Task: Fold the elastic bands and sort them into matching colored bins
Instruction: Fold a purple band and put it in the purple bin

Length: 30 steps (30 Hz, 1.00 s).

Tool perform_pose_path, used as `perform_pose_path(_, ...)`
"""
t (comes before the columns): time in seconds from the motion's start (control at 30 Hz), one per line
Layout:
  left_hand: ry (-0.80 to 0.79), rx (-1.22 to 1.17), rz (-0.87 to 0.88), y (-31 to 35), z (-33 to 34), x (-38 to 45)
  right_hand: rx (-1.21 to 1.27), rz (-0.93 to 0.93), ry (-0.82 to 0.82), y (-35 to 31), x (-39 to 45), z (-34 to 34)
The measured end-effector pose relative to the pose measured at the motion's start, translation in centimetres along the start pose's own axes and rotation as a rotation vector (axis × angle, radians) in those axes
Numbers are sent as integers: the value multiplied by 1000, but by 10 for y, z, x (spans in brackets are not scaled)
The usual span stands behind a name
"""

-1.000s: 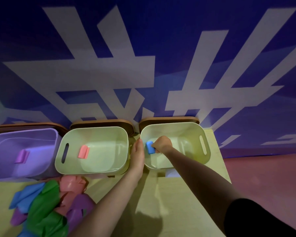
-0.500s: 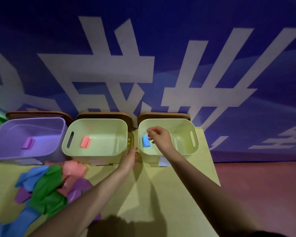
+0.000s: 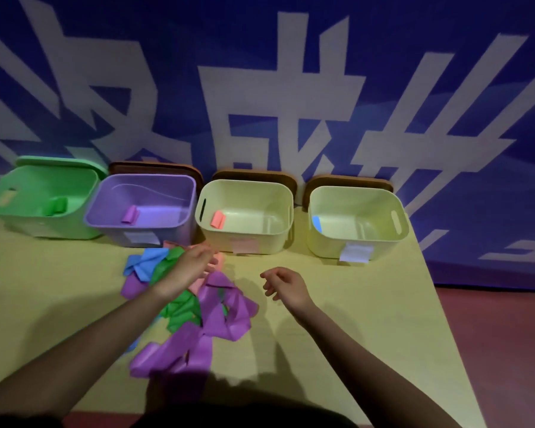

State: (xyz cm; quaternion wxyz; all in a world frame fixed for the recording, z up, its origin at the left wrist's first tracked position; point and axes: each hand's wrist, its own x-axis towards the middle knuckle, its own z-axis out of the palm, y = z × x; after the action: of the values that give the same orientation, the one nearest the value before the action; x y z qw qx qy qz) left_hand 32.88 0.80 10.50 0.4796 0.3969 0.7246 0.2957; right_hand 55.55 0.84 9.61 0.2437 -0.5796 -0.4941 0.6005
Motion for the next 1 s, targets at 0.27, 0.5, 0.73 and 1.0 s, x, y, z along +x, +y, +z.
perform_pose_path(0.27,130,384,-6,-91,-84,4,-413,131,123,59,13,69)
perform_pose_path(0.5,6,478,-61,-133,-94,10,-436,125,212,70,5,97)
perform_pose_path(0.73,-8,577,41,-134,-95,18,-23,-172,341,4,-29,114)
perform_pose_path(1.0,-85,-110,45,-80,-100,4,425,-274,239,-84,-49,121)
